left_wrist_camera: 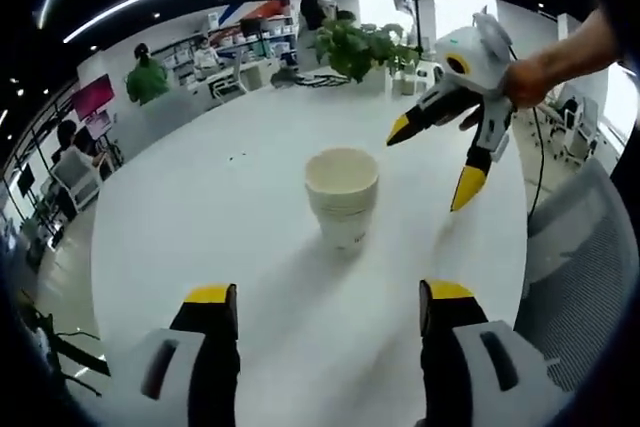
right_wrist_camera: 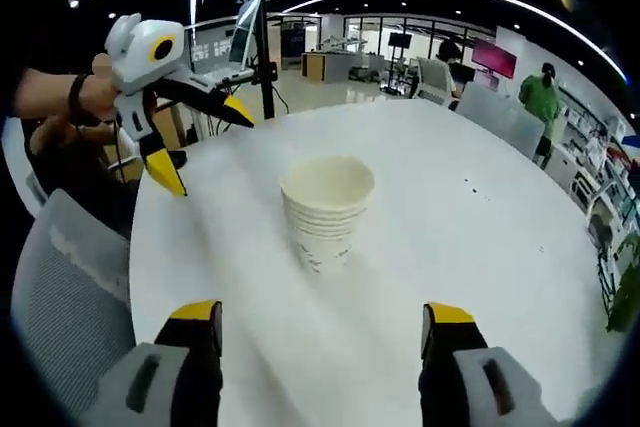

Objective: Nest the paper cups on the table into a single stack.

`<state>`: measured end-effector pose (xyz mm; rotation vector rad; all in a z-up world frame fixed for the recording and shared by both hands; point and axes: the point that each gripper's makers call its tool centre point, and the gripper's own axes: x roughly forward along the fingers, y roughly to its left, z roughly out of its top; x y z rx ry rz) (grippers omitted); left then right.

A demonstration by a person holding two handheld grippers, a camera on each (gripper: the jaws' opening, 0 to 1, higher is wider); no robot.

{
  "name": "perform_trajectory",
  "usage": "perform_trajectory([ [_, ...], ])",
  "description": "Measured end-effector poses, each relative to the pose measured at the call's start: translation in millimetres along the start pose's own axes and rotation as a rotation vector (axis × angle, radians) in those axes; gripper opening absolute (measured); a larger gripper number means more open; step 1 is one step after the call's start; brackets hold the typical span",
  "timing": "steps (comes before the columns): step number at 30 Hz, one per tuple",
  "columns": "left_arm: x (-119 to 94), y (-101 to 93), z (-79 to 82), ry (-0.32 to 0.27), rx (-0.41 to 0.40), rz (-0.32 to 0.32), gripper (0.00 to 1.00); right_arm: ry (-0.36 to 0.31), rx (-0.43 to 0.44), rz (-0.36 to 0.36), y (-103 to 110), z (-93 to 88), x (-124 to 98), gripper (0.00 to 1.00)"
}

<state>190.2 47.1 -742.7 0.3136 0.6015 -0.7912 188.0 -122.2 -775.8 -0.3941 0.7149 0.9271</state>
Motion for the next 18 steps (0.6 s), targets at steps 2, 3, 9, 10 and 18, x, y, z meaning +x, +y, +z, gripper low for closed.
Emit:
perform_trajectory([
  [2, -4, -0.2, -3.1, -0.005, -0.012, 0.013, 0.73, -0.010, 0.018, -0.009, 2, -3.6, -6, 0.83],
  [3, -5, -1.8, -5.5, -0.005, -0.012, 0.014, 0.73, -0.013, 0.027, -0.014, 2, -4.2, -8, 0.84],
  [9, -15, -5.3, -16.3, -0.014, -0.045, 0.024, 0.73, -0.031, 0.079, -0.038, 4, -14.4, -16, 0.84],
  [10, -17, -6.1, -17.9, -0.015, -0.051, 0.028, 0.73, -0.039, 0.091, -0.040, 5, -16.6, -18, 0.84],
  [18, -27, -9.5, -24.6, -0.018, -0.087, 0.044, 0.74, -0.052, 0.151, -0.053, 17, -31.2, -28, 0.87],
])
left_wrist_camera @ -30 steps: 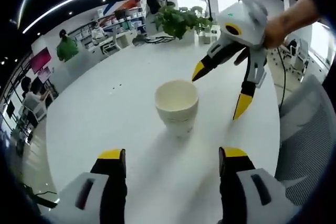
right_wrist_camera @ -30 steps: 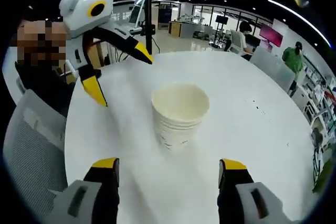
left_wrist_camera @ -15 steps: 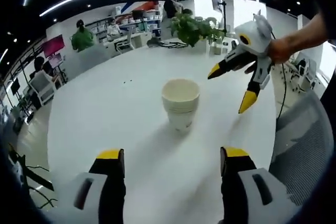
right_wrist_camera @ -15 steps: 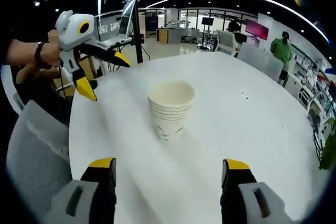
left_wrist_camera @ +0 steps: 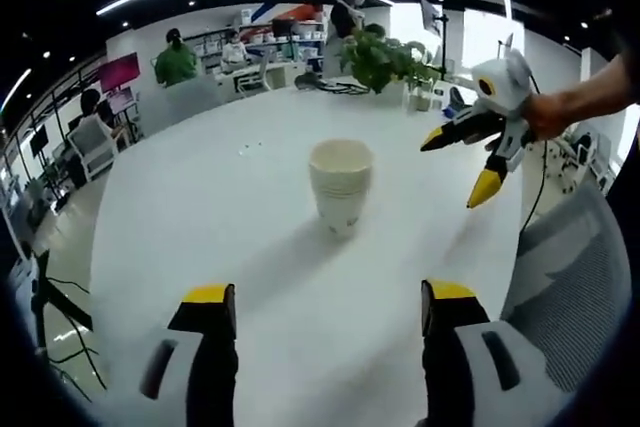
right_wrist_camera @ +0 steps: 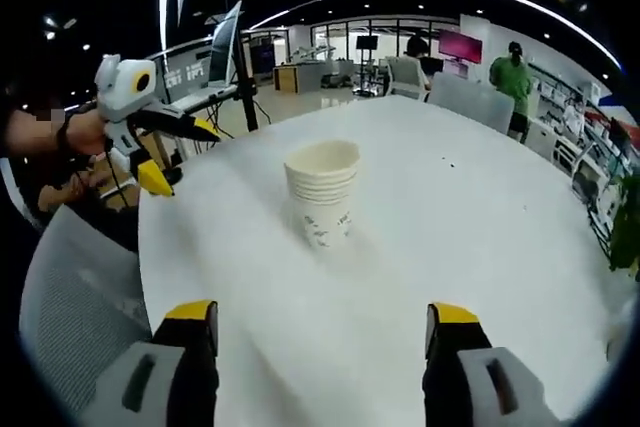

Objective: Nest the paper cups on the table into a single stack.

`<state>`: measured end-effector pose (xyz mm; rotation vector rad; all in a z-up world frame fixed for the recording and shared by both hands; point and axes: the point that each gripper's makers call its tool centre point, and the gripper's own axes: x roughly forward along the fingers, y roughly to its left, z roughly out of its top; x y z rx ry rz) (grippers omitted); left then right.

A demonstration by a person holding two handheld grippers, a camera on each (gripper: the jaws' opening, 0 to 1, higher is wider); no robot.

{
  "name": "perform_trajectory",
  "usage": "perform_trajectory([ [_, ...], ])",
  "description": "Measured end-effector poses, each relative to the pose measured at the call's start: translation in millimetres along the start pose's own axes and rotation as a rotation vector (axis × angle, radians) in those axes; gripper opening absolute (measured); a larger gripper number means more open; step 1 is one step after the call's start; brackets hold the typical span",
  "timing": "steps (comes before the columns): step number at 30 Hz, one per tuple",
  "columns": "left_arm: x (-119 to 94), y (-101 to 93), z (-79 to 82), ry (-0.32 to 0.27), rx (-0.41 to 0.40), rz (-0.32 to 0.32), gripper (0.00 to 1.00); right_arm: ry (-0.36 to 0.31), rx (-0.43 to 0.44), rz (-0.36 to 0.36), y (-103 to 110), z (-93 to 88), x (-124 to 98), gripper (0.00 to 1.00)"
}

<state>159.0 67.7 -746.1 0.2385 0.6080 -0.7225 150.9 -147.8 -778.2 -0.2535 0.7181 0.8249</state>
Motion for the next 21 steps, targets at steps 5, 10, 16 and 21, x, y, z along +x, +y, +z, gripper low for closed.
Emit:
perform_trajectory([
  [5, -6, -10.4, -3.4, -0.005, -0.017, 0.006, 0.75, 0.008, 0.007, 0.000, 5, -9.7, -3, 0.88],
  [10, -7, -13.6, -6.4, -0.008, -0.031, 0.011, 0.75, 0.002, 0.019, -0.004, 12, -11.5, -9, 0.88],
  [16, -10, -15.2, -7.9, -0.011, -0.033, 0.015, 0.75, -0.011, 0.025, -0.008, 25, -7.2, -17, 0.88],
  [21, -13, -17.8, -8.4, -0.025, -0.055, 0.019, 0.75, -0.026, 0.043, -0.015, 17, -12.1, -18, 0.90],
])
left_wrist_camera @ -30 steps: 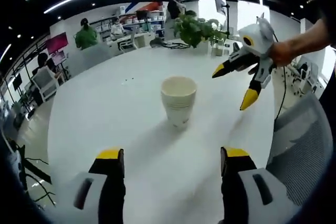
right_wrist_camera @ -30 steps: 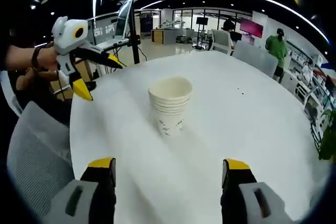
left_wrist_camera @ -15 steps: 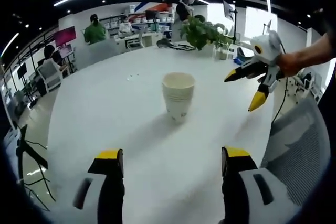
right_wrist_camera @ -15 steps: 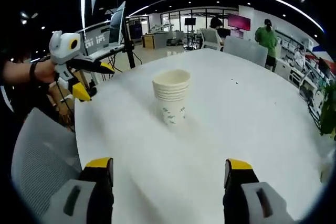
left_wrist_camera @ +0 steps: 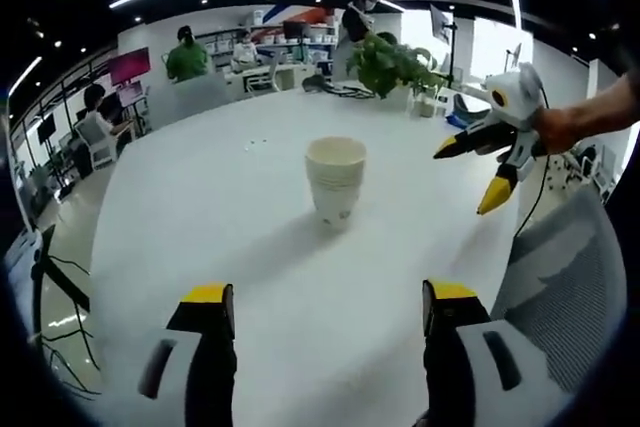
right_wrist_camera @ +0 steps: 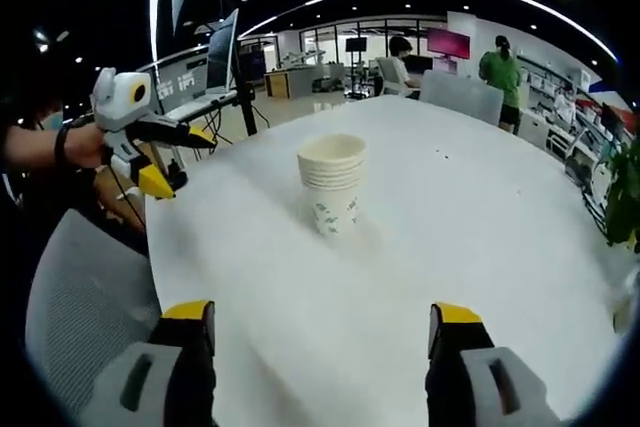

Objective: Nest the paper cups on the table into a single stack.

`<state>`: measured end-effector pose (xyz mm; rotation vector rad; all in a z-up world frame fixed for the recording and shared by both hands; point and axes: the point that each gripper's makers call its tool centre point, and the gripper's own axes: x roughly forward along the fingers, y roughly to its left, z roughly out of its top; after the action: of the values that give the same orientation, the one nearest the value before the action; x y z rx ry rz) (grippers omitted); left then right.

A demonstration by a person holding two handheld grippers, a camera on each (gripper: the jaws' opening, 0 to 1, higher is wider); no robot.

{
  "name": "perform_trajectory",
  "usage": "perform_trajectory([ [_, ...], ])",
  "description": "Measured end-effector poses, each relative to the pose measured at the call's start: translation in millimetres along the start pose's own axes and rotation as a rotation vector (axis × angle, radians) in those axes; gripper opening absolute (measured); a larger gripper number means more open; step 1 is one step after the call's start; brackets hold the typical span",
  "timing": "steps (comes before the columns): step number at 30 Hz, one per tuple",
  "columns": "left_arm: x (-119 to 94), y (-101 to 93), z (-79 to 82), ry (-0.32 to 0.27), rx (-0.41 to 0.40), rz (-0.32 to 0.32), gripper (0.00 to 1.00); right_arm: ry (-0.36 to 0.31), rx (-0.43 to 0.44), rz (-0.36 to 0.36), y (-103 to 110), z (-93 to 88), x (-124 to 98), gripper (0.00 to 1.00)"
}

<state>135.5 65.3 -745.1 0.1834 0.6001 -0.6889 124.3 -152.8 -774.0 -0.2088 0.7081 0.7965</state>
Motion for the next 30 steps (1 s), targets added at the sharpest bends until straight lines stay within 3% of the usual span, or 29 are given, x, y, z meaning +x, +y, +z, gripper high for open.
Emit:
perform_trajectory([
  [11, -2, -2.7, -10.2, -0.013, -0.044, 0.008, 0.76, -0.029, 0.056, -0.022, -4, -5.1, -6, 0.90],
  [20, -8, -4.6, -8.4, -0.047, -0.093, 0.034, 0.76, -0.037, 0.082, -0.031, -1, -9.5, -10, 0.90],
  [24, -9, -14.3, -14.4, -0.036, -0.102, 0.032, 0.76, -0.039, 0.095, -0.034, -1, -13.5, -10, 0.90],
  [30, -11, -13.3, -14.4, -0.035, -0.104, 0.035, 0.76, -0.033, 0.096, -0.035, 2, -17.4, -12, 0.90],
])
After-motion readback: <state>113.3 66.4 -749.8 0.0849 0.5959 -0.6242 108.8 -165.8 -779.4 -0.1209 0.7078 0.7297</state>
